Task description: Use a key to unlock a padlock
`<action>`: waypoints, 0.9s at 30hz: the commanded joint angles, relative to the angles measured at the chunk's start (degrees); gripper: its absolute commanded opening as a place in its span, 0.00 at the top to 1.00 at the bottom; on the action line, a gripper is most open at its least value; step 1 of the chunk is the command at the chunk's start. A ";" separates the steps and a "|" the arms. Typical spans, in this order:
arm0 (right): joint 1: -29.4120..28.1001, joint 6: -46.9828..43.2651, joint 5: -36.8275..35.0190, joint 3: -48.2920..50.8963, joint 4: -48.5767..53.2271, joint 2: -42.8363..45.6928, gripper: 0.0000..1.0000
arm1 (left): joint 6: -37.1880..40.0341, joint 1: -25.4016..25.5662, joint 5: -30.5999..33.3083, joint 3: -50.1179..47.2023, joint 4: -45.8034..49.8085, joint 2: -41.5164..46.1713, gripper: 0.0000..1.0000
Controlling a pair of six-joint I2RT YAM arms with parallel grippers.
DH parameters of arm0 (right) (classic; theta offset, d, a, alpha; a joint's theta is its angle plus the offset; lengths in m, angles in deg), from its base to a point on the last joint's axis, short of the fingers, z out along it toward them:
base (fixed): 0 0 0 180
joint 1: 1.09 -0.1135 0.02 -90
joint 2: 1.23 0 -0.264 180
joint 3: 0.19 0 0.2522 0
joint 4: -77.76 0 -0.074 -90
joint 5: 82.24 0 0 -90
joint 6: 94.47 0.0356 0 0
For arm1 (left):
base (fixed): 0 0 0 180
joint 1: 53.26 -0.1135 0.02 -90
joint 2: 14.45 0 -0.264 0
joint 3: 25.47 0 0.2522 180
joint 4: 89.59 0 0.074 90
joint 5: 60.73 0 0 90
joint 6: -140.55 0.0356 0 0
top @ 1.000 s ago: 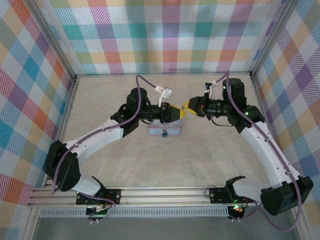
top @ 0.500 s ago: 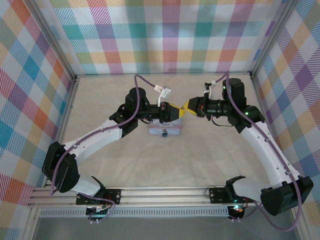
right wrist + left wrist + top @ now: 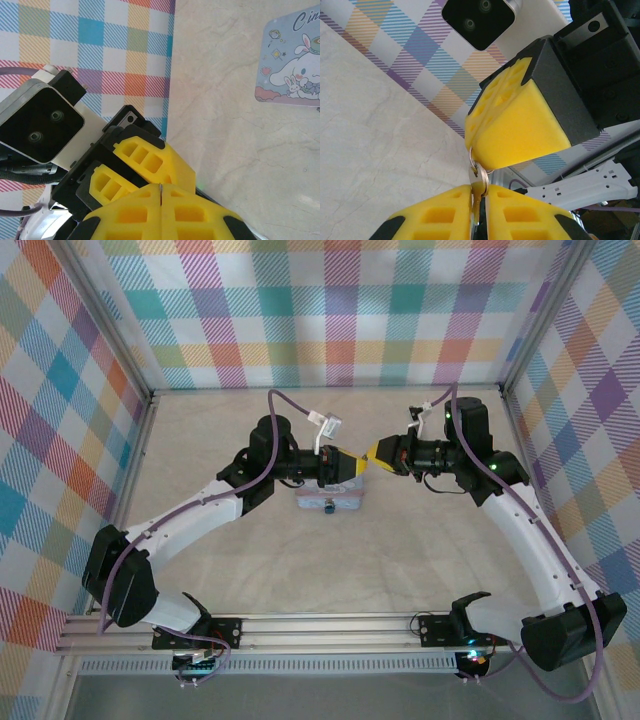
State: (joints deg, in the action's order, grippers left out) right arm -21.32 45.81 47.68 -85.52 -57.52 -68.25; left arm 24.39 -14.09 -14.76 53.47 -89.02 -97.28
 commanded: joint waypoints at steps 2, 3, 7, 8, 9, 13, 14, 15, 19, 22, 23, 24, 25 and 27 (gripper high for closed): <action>-0.06 -1.32 1.47 -0.59 0.41 0.93 0.97 | 0.99 -0.95 0.35 1.08 1.04 1.51 0.88; -0.11 -1.46 1.56 -0.65 0.48 0.89 0.97 | 1.06 -0.99 0.44 1.07 1.21 1.60 0.88; -0.07 -1.59 1.89 -0.68 0.34 0.67 0.97 | 1.63 -0.99 0.44 0.69 1.94 2.12 0.86; -0.07 -1.59 2.00 -0.59 0.20 0.66 0.97 | 1.65 -1.03 0.60 0.57 1.94 2.30 0.87; -0.06 -1.59 2.00 -0.63 0.15 0.67 0.97 | 1.66 -1.03 0.78 0.55 2.02 2.38 0.88; -0.04 -2.00 2.53 -0.52 0.24 0.58 0.97 | 1.94 -1.12 0.84 0.64 2.62 2.45 0.88; -0.07 -2.02 2.69 -0.50 0.26 0.61 0.97 | 2.06 -1.17 0.93 0.64 2.80 2.49 0.88; -0.07 -2.11 2.86 -0.50 0.25 0.63 0.97 | 2.11 -1.21 0.81 0.64 2.82 2.43 0.89; -0.09 -2.86 3.43 -0.78 0.68 0.48 0.97 | 2.14 -1.21 0.33 0.98 3.09 2.26 0.82; -0.13 -3.06 4.11 -0.85 0.53 0.50 0.97 | 2.17 -1.21 0.13 1.06 3.26 2.32 0.82; -0.12 -3.15 4.26 -0.87 0.46 0.49 0.97 | 2.16 -1.21 0.04 1.08 3.26 2.31 0.82; -0.09 -3.22 4.58 -0.86 0.40 0.49 0.97 | 2.16 -1.21 -0.07 1.10 3.26 2.29 0.82; -0.15 -3.33 4.80 -0.86 0.42 0.40 0.97 | 2.16 -1.21 -0.17 1.25 3.26 2.22 0.82; -0.10 -3.63 5.23 -0.87 0.47 0.30 0.97 | 2.16 -1.21 -0.50 1.34 3.26 2.13 0.82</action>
State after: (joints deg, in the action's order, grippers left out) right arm -21.32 43.95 49.45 -85.52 -57.14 -68.25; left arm 25.57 -14.78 -14.82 53.47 -86.37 -96.34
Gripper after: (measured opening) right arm 0.052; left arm 0.180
